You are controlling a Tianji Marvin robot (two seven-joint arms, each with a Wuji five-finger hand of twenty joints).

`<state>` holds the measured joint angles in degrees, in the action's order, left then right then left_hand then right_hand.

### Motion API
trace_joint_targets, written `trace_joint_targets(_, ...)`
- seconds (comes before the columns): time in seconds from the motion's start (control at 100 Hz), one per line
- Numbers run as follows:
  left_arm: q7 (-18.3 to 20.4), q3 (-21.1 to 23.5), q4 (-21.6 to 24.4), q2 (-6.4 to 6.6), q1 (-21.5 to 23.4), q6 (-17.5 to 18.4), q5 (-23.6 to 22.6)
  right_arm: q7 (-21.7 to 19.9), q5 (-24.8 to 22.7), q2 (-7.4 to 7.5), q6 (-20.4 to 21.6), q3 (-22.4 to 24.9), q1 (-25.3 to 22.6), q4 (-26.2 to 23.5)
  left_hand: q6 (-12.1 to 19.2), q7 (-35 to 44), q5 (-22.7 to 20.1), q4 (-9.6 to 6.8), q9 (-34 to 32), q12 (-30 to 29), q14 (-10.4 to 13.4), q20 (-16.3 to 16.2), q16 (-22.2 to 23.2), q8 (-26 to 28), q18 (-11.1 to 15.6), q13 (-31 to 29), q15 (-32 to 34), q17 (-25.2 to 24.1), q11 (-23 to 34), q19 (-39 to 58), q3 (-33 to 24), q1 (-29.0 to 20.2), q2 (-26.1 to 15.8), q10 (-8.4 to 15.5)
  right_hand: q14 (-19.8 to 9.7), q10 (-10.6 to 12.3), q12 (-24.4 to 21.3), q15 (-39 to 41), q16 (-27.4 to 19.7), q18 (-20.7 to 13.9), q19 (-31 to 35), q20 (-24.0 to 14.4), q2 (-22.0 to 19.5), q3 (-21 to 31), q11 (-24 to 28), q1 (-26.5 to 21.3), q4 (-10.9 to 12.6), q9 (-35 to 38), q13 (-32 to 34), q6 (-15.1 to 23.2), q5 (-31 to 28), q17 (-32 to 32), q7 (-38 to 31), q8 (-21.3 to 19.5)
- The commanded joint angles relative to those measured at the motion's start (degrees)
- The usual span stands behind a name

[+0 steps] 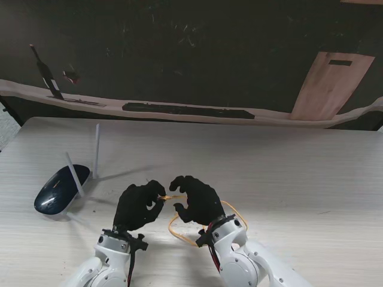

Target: Untangle the Ethernet cable and plug it into the router

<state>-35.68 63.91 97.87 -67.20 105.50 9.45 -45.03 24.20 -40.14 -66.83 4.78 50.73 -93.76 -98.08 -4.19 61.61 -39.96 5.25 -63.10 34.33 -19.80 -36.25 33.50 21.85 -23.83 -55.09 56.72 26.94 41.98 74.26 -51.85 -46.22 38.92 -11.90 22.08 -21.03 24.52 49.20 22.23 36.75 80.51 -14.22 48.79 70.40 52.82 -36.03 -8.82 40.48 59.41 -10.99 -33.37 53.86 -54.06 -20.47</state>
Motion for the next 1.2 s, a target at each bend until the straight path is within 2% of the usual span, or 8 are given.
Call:
trace_joint_targets(0.0, 0.8, -0.3, 0.5, -0.26, 0.4, -0.7, 0.4, 0.7, -1.0, -0.56, 0.1, -0.8, 0.1, 0.6, 1.2, 3.2, 0.5, -4.0, -0.7, 0.7, -0.8, -1.5, 1.1, 1.2, -1.2, -0.8, 1.4, -0.4, 2.2, 2.1, -5.3, -2.2, -0.3, 2.4, -0.7, -1.3, 1.0, 5.3, 1.8, -1.9, 7.4, -1.9, -0.8, 2.4, 1.6, -1.2, 1.3, -1.0, 2.7, 0.1, 1.2, 5.2, -1.6, -1.1)
trace_joint_targets(0.1, 1.0, -0.3, 0.7, -0.26, 0.4, -0.9, 0.5, 3.1, -3.0, -0.66, 1.2, -1.3, 1.1, 2.2, 1.1, 3.2, 0.6, -3.99, -0.6, 0.6, -0.9, -1.6, 1.1, 1.2, -1.2, -0.8, 1.4, -0.5, 2.2, 2.1, -5.2, -2.2, -0.3, 2.4, -0.9, -1.4, 1.2, 13.3, 3.2, -8.6, 17.2, -5.2, -1.9, 2.5, 2.6, -0.9, 1.0, 1.2, 6.6, 0.3, -0.3, 9.3, -2.3, -1.1)
trace_joint_targets(0.16, 1.1, -0.2, 0.8, -0.26, 0.5, -0.9, 0.6, 4.7, -4.5, -0.66, 2.0, -1.6, 1.7, 3.2, 1.0, 3.2, 0.6, -3.95, -0.6, 0.6, -0.9, -1.6, 1.0, 1.2, -1.2, -0.7, 1.4, -0.5, 2.2, 2.1, -5.2, -2.2, -0.3, 2.3, -1.4, -1.4, 1.3, 16.0, 2.3, -11.6, 20.9, -7.8, -1.8, 2.1, 3.0, -1.7, -2.7, 3.2, 8.8, 0.5, -1.2, 10.4, -5.1, 5.2)
trace_joint_targets(0.21, 1.2, -0.2, 0.8, -0.26, 0.5, -0.9, 0.7, 5.7, -5.6, -0.59, 2.5, -1.7, 2.1, 3.9, 1.0, 3.2, 0.6, -3.94, -0.5, 0.5, -1.0, -1.6, 1.0, 1.2, -1.2, -0.6, 1.3, -0.6, 2.2, 2.1, -5.1, -2.3, -0.3, 2.3, -1.6, -1.5, 1.2, 17.2, 2.1, -13.7, 23.3, -9.4, -1.5, 1.9, 3.1, -2.1, -4.3, 4.8, 10.4, 0.5, -1.9, 11.0, -6.4, 7.4)
trace_joint_targets(0.41, 1.5, -0.3, 0.9, -0.25, 0.5, -0.9, 0.9, 7.3, -7.2, -0.54, 3.0, -2.4, 3.2, 5.3, 1.0, 3.1, 0.7, -3.88, -0.4, 0.5, -0.9, -1.6, 1.0, 1.2, -1.2, -0.6, 1.2, -0.8, 2.2, 1.9, -5.0, -2.4, -0.4, 2.3, -2.3, -1.8, -0.7, 22.6, 1.8, -20.8, 30.5, -15.1, -2.4, 0.8, 3.1, -3.2, -6.7, 10.0, 14.5, -0.4, -4.9, 12.9, -9.1, 12.0)
trace_joint_targets(0.81, 1.5, -0.3, 0.8, -0.3, 0.4, -0.9, 1.1, 7.4, -7.6, -0.49, 4.1, -3.1, 4.2, 6.2, 0.8, 3.0, 0.7, -3.81, -0.3, 0.4, -1.0, -1.7, 1.0, 1.2, -1.3, -0.5, 1.2, -0.9, 2.2, 1.8, -4.7, -2.5, -0.6, 2.3, -2.0, -1.0, -2.5, 26.9, 3.0, -22.9, 33.3, -17.8, -5.1, -1.0, 2.8, -3.9, -7.2, 17.7, 14.5, 2.2, -11.7, 13.5, -12.9, 16.1)
trace_joint_targets(1.03, 1.6, -0.4, 0.8, -0.31, 0.4, -0.9, 1.2, 7.4, -7.6, -0.52, 4.2, -3.4, 4.5, 6.6, 0.8, 3.0, 0.7, -3.78, -0.3, 0.4, -1.0, -1.7, 1.0, 1.2, -1.3, -0.4, 1.2, -1.0, 2.3, 1.8, -4.7, -2.5, -0.6, 2.2, -2.4, -1.5, -3.3, 28.3, 4.0, -23.8, 34.3, -18.6, -5.3, -0.8, 2.5, -4.9, -7.0, 20.7, 14.5, 0.8, -14.6, 13.7, -12.6, 17.6)
trace_joint_targets(1.19, 1.8, -0.4, 0.9, -0.31, 0.4, -0.9, 1.3, 7.3, -7.8, -0.47, 4.1, -3.6, 4.6, 6.7, 0.9, 3.0, 0.7, -3.78, -0.3, 0.4, -0.9, -1.7, 1.0, 1.3, -1.3, -0.4, 1.1, -1.0, 2.2, 1.7, -4.7, -2.5, -0.6, 2.3, -2.8, -1.8, -3.6, 29.2, 4.7, -24.7, 35.0, -19.1, -3.7, -0.4, 2.7, -5.4, -7.0, 21.6, 14.6, -0.2, -15.0, 13.9, -12.4, 18.1)
